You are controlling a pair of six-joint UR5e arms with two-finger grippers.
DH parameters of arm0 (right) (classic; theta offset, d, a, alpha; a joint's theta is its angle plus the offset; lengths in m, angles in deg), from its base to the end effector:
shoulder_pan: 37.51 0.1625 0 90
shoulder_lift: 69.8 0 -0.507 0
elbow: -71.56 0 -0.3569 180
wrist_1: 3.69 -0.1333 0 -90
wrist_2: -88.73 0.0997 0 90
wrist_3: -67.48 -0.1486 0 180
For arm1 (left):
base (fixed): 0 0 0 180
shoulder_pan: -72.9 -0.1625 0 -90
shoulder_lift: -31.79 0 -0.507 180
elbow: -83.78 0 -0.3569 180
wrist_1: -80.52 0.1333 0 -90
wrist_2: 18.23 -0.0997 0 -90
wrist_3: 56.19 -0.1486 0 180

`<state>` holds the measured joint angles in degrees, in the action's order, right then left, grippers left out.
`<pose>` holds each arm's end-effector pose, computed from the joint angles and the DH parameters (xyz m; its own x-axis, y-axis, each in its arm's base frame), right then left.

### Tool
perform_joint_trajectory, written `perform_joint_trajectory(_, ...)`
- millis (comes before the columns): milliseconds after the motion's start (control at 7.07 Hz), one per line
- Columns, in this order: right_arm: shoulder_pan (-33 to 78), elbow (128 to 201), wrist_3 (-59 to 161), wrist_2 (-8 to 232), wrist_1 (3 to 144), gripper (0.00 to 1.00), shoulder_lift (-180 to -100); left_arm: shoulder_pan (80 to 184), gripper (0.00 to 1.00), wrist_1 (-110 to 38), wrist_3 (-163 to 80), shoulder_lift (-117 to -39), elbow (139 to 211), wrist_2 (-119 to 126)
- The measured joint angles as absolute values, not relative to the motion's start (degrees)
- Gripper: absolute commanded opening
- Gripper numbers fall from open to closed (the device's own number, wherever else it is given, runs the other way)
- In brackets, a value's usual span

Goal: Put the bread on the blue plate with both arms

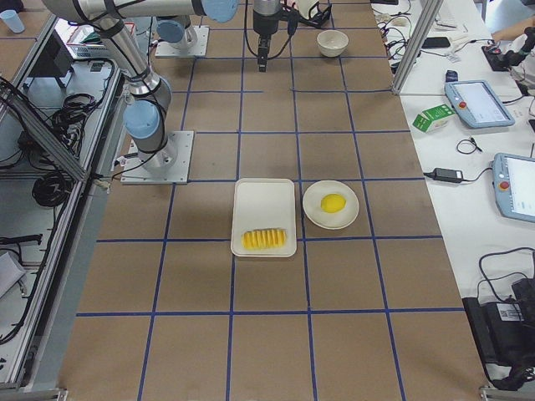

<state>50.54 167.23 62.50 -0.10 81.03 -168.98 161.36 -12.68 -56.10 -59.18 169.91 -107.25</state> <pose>0.1237 -0.3748 0.5333 -0.9925 0.1212 -0.0177 0.1206 0.9922 0.0325 -0.1233 -0.4674 0.5384 -0.9994 -0.0285 0.0171 -0.0284 0.9996 0.0053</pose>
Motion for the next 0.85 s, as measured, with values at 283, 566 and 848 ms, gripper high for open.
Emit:
perform_joint_trajectory(283,50.6,167.2,62.2,0.4,81.0,1.0,-169.0,160.8,1.0,-12.5,-56.0,-58.7,169.7,-107.7)
perform_joint_trajectory(566,50.6,167.2,62.8,0.1,81.0,1.0,-168.9,157.8,1.0,-12.4,-56.0,-57.5,169.6,-115.1)
perform_joint_trajectory(848,50.6,167.2,62.9,-0.4,81.0,1.0,-168.9,151.0,1.0,-12.4,-56.1,-56.6,169.6,-122.8)
